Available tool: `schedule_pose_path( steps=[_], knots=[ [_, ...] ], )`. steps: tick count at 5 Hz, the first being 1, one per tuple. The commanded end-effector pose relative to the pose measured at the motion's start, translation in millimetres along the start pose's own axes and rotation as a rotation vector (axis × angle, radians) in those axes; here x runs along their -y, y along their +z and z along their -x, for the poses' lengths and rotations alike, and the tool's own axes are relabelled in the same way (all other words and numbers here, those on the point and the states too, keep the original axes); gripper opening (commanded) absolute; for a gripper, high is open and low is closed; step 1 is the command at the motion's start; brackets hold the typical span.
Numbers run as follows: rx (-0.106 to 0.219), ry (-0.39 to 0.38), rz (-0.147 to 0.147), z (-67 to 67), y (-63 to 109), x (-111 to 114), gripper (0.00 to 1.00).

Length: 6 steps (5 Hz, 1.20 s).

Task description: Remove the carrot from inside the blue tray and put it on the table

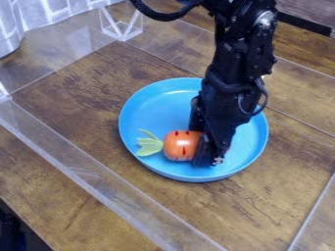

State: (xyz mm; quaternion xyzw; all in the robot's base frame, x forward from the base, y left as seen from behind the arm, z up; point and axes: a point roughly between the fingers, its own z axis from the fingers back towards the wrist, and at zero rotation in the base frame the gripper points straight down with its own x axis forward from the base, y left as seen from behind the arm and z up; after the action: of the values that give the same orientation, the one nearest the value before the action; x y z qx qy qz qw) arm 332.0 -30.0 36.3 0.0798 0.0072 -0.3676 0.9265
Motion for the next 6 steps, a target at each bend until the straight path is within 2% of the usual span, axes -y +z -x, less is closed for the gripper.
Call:
schedule_pose_path(
  steps=[1, 4, 6],
  knots=[
    [0.096, -0.004, -0.077, -10.5, 41.7, -12.9, 0.00],
    [0.135, 0.037, -0.141, -7.9, 70.9, -35.6, 0.00],
    [0.150, 0.066, -0.131, -2.9, 60.1, -35.1, 0.00]
  ],
)
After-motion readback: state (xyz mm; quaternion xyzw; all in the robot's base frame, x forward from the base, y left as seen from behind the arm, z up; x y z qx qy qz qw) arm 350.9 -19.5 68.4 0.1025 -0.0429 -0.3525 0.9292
